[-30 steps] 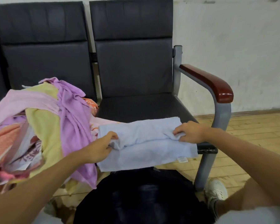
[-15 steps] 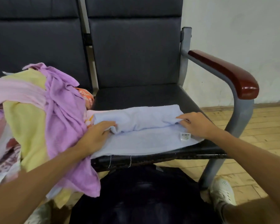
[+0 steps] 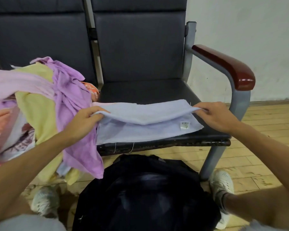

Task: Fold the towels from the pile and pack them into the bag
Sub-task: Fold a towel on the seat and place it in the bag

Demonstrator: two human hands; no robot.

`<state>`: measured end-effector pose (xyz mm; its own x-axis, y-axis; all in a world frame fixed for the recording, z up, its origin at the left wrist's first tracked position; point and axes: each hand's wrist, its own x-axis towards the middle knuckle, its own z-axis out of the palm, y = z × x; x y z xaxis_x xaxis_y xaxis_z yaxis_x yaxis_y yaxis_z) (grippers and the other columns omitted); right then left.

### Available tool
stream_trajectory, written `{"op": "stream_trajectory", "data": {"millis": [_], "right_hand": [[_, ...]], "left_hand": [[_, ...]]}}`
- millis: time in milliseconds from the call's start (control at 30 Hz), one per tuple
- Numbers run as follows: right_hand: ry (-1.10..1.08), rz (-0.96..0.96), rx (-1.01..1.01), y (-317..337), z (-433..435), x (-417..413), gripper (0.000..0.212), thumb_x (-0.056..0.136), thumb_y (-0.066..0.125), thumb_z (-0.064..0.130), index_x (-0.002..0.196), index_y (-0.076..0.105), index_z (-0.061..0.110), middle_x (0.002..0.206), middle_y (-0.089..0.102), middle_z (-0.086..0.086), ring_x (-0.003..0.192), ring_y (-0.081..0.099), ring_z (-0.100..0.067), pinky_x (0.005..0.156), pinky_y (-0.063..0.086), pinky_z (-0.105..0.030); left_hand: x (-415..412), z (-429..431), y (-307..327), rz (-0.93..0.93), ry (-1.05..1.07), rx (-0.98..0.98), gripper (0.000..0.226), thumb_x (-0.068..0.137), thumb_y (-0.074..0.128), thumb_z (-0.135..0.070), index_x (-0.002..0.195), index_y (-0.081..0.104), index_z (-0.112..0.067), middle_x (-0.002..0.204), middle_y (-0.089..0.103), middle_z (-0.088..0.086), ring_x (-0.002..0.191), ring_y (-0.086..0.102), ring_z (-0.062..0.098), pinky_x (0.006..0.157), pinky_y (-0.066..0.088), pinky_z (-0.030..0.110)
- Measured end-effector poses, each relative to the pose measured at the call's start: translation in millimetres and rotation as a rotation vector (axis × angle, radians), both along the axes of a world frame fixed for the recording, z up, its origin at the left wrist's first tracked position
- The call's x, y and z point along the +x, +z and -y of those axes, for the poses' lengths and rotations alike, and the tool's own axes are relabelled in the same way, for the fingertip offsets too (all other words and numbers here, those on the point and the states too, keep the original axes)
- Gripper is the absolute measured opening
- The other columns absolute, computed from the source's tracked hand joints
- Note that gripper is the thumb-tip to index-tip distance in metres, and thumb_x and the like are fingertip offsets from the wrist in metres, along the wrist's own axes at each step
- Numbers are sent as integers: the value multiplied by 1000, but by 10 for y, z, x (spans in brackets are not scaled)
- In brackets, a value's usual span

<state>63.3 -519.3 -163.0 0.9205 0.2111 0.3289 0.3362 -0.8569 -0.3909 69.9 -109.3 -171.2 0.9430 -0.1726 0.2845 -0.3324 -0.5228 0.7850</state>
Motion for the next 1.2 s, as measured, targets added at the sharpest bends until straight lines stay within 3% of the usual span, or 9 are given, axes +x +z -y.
{"op": "stream_trajectory", "data": {"millis": [200, 333, 467, 567, 667, 767, 900, 1067, 1200], "right_hand": [[53, -269, -212, -13, 40, -91, 25, 98, 53, 37, 89, 72, 24, 79, 67, 4, 73, 58, -13, 72, 49, -34], [-50, -309, -76, -34, -12, -33, 51, 98, 46, 48, 85, 73, 6, 78, 66, -12, 72, 59, -24, 71, 44, -33], [-162, -227, -135, -108, -64, 89, 24, 97, 56, 25, 102, 71, 7, 99, 70, -9, 87, 60, -23, 83, 50, -35], [-307, -316, -134, -117, -112, 176, 26, 92, 61, 27, 89, 69, 2, 81, 66, -13, 80, 63, -28, 72, 51, -34], [-414, -438, -103, -104, -179, 226, 40, 90, 62, 38, 65, 55, 8, 59, 49, -5, 59, 51, -19, 53, 37, -25], [-441, -507, -69, -70, -248, 250, 36, 90, 63, 40, 71, 57, 9, 69, 55, -5, 63, 51, -15, 53, 36, -23], [-426, -564, 93, -37, -345, 254, 28, 85, 69, 22, 69, 55, 3, 69, 51, -6, 64, 48, -15, 52, 33, -25], [-408, -638, 348, 49, -393, 230, 21, 87, 68, 14, 90, 65, -6, 71, 64, -15, 57, 58, -19, 49, 43, -25], [-414, -703, 497, 77, -447, 213, 28, 102, 48, 22, 84, 54, 0, 67, 68, -18, 52, 65, -22, 48, 47, -25]], "left_hand": [[-148, -102, -125, -276, -205, 231, 25, 69, 58, -48, 82, 77, -39, 107, 70, -18, 110, 59, 2, 105, 39, 26], [-130, -68, -82, -263, -188, 208, 33, 78, 46, -24, 78, 76, -39, 114, 62, -8, 112, 53, 2, 100, 30, 10], [4, -78, -178, -32, 169, 401, 24, 87, 54, 2, 97, 69, -14, 101, 52, 5, 103, 45, 17, 91, 32, 22], [113, -116, -227, -63, 267, 489, 6, 81, 60, -4, 85, 64, -4, 84, 55, 8, 90, 56, 32, 80, 44, 36], [137, -14, -211, -225, 262, 669, 27, 89, 62, -30, 78, 57, -6, 67, 48, 1, 72, 52, 21, 62, 37, 28], [122, 126, -202, -275, 258, 775, 41, 95, 53, -42, 104, 62, -3, 93, 62, 2, 85, 56, 16, 64, 36, 21], [146, 213, -247, -330, 312, 494, 56, 94, 56, -22, 142, 35, 0, 144, 44, 14, 128, 45, 30, 100, 35, 31], [27, 250, -69, -658, 361, -553, 42, 85, 48, 12, 126, 49, 3, 119, 61, 21, 91, 63, 32, 65, 60, 38], [-136, 210, 116, -820, 291, -743, 47, 76, 64, 3, 122, 59, -3, 107, 71, 15, 79, 71, 26, 59, 60, 33]]}}
